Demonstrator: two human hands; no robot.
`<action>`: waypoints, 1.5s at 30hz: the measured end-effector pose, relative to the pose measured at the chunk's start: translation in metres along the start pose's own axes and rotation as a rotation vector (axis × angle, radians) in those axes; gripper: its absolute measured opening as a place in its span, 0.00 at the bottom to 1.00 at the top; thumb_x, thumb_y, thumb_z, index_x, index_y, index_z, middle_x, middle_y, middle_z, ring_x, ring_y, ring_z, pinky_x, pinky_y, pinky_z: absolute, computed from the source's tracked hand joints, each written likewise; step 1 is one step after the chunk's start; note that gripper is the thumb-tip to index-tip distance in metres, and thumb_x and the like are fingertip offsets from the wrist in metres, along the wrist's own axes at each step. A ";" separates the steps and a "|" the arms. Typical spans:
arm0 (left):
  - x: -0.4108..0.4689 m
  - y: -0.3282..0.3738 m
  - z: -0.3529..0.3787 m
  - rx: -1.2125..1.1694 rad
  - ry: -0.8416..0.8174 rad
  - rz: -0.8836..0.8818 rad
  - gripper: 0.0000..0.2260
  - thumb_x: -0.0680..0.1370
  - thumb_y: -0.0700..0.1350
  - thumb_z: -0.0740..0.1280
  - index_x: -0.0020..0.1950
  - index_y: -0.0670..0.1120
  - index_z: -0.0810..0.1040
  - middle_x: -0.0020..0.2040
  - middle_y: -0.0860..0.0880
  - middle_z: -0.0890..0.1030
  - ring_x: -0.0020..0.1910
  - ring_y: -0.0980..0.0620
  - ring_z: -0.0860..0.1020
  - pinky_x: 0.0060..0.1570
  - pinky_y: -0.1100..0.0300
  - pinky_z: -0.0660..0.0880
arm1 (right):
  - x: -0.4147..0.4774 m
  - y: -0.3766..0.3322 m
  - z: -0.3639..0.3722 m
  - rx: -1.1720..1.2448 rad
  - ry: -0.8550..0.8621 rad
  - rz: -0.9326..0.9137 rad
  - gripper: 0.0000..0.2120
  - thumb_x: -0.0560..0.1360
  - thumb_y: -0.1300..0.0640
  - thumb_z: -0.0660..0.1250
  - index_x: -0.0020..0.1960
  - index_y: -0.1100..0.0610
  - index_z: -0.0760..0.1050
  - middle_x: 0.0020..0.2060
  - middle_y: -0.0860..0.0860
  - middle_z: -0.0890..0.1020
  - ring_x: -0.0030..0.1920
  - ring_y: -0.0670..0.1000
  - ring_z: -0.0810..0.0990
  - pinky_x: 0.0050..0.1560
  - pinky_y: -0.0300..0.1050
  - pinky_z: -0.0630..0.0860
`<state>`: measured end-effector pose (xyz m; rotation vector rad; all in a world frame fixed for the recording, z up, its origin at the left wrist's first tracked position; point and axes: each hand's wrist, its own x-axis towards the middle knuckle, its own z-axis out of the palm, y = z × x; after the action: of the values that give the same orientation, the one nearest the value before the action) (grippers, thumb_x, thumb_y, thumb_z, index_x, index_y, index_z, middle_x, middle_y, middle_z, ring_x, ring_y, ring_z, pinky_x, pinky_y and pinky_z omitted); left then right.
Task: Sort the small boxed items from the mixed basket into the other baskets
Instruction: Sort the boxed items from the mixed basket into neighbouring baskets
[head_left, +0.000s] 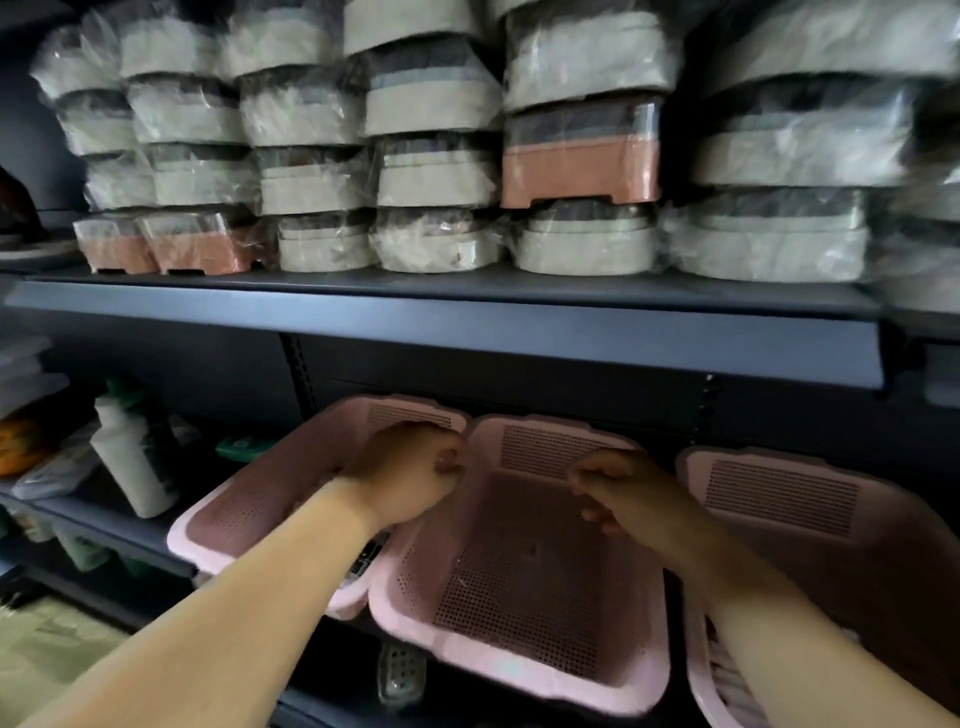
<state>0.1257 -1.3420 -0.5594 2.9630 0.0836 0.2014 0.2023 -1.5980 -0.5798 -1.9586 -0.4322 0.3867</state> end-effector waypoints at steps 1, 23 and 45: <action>0.005 0.018 0.003 -0.002 0.022 0.048 0.05 0.78 0.50 0.66 0.47 0.52 0.81 0.49 0.55 0.82 0.49 0.51 0.80 0.49 0.53 0.77 | -0.003 0.003 -0.011 -0.020 0.026 -0.015 0.05 0.80 0.56 0.67 0.47 0.49 0.81 0.43 0.48 0.84 0.42 0.47 0.83 0.46 0.39 0.79; 0.039 0.455 0.127 -0.310 -0.107 0.656 0.10 0.78 0.52 0.69 0.59 0.55 0.81 0.56 0.53 0.83 0.55 0.49 0.81 0.51 0.53 0.79 | -0.209 0.154 -0.307 -0.542 0.534 0.398 0.11 0.81 0.57 0.61 0.54 0.55 0.82 0.58 0.52 0.82 0.59 0.55 0.81 0.57 0.44 0.76; 0.033 0.541 0.181 -0.107 -0.175 0.635 0.15 0.79 0.62 0.65 0.60 0.56 0.71 0.63 0.50 0.74 0.60 0.45 0.75 0.54 0.51 0.73 | -0.228 0.238 -0.337 -0.572 0.549 0.462 0.14 0.83 0.52 0.61 0.67 0.51 0.76 0.62 0.52 0.79 0.59 0.53 0.78 0.55 0.41 0.73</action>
<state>0.2071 -1.9024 -0.6380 2.7821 -0.8622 0.0188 0.1838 -2.0644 -0.6437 -2.6094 0.3107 -0.0138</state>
